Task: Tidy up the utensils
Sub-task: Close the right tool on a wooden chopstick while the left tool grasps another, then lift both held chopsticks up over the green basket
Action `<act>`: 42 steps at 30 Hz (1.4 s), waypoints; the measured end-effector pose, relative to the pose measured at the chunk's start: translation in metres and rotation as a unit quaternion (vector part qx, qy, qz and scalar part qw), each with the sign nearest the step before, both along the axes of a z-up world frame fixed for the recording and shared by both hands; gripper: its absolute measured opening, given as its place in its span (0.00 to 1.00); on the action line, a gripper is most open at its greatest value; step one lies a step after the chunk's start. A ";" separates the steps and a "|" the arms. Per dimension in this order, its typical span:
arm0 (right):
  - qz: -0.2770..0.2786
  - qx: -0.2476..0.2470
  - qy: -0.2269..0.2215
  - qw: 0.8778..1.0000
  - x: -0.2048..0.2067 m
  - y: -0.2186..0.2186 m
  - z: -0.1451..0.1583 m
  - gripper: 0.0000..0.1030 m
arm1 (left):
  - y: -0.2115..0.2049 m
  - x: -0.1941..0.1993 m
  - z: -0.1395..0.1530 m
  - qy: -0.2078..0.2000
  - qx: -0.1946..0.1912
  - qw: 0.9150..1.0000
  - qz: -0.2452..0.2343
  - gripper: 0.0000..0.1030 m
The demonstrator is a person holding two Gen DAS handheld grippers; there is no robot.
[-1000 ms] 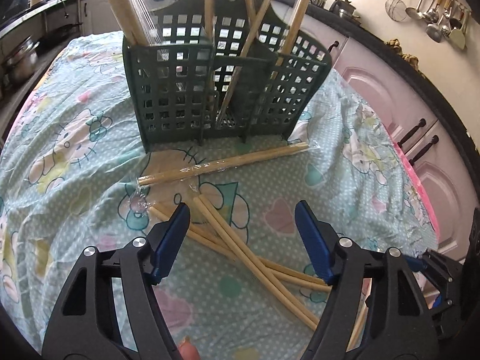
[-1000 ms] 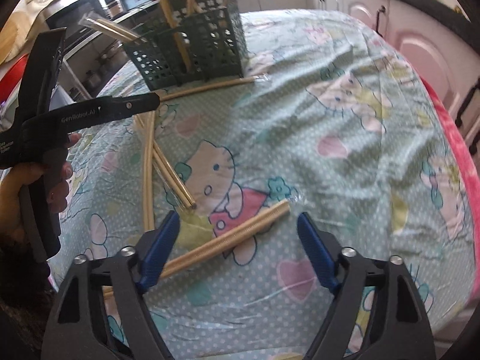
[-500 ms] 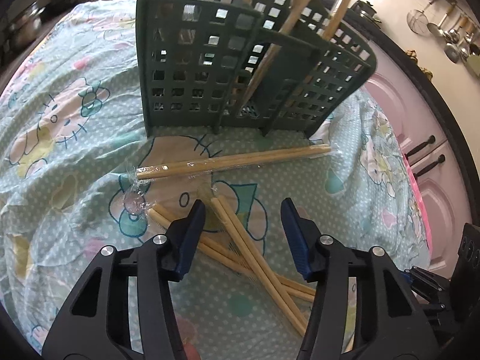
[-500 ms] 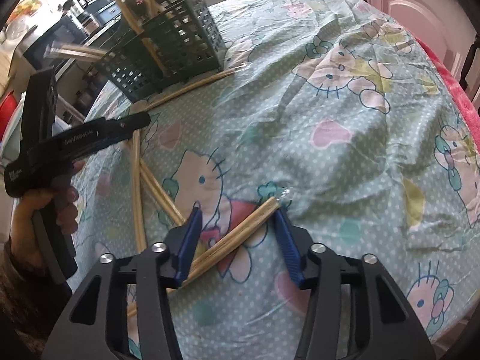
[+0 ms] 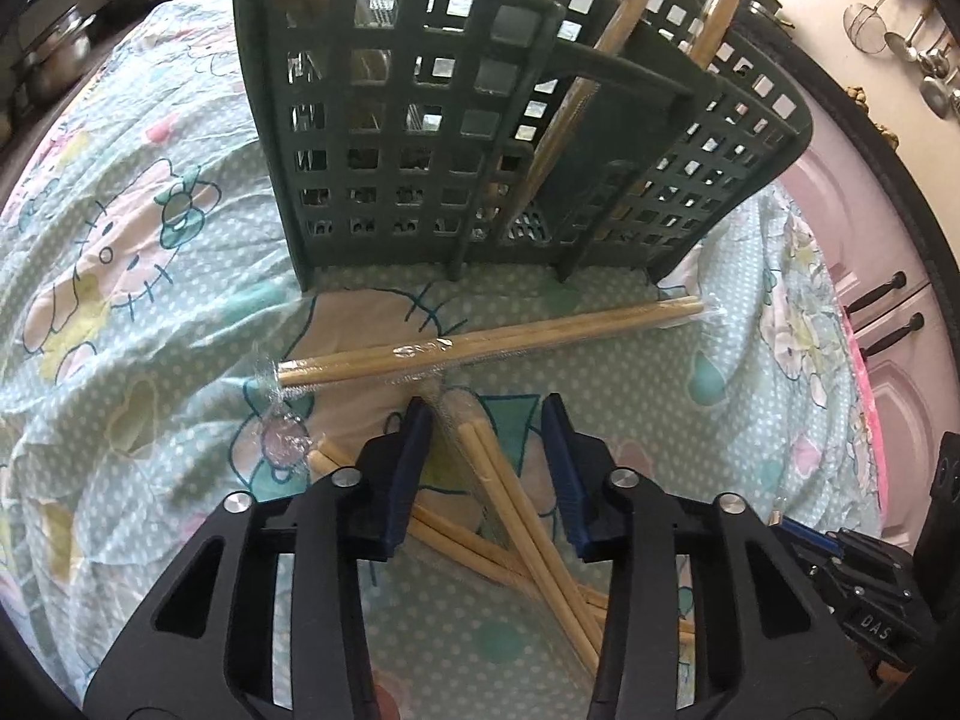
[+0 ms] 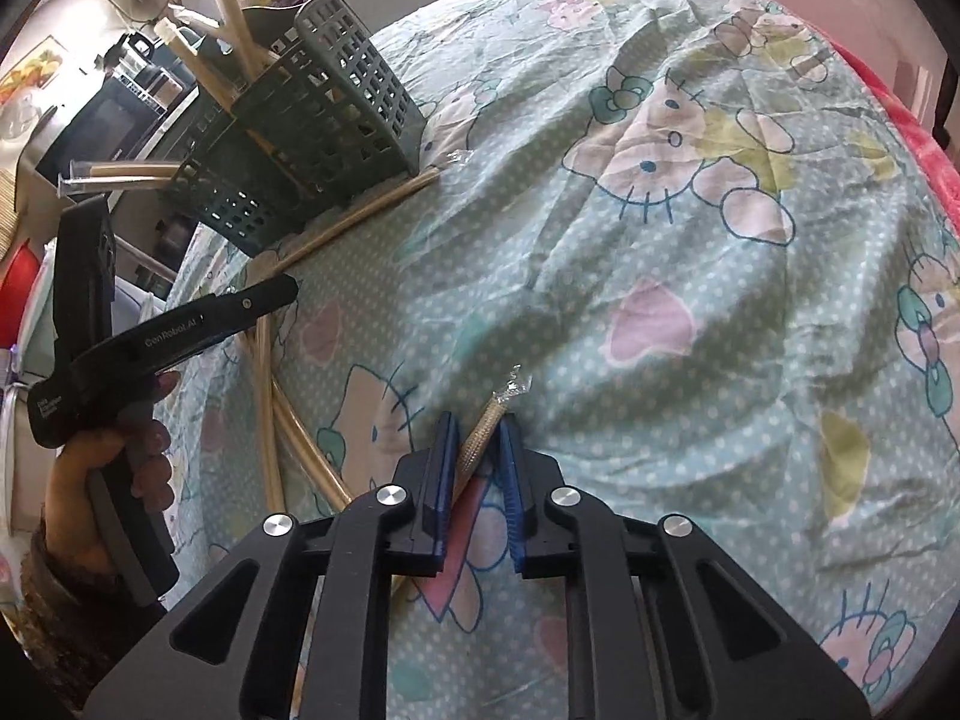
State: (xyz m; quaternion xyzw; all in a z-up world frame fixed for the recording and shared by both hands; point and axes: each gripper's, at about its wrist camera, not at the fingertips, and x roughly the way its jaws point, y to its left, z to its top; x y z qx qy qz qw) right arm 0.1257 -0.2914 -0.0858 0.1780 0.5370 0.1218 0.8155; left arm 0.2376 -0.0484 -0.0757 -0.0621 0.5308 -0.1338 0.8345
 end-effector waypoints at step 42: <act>0.095 -0.069 -0.173 0.978 0.018 0.046 0.090 0.05 | 0.013 -0.052 0.111 -0.154 -0.049 0.987 -0.016 0.03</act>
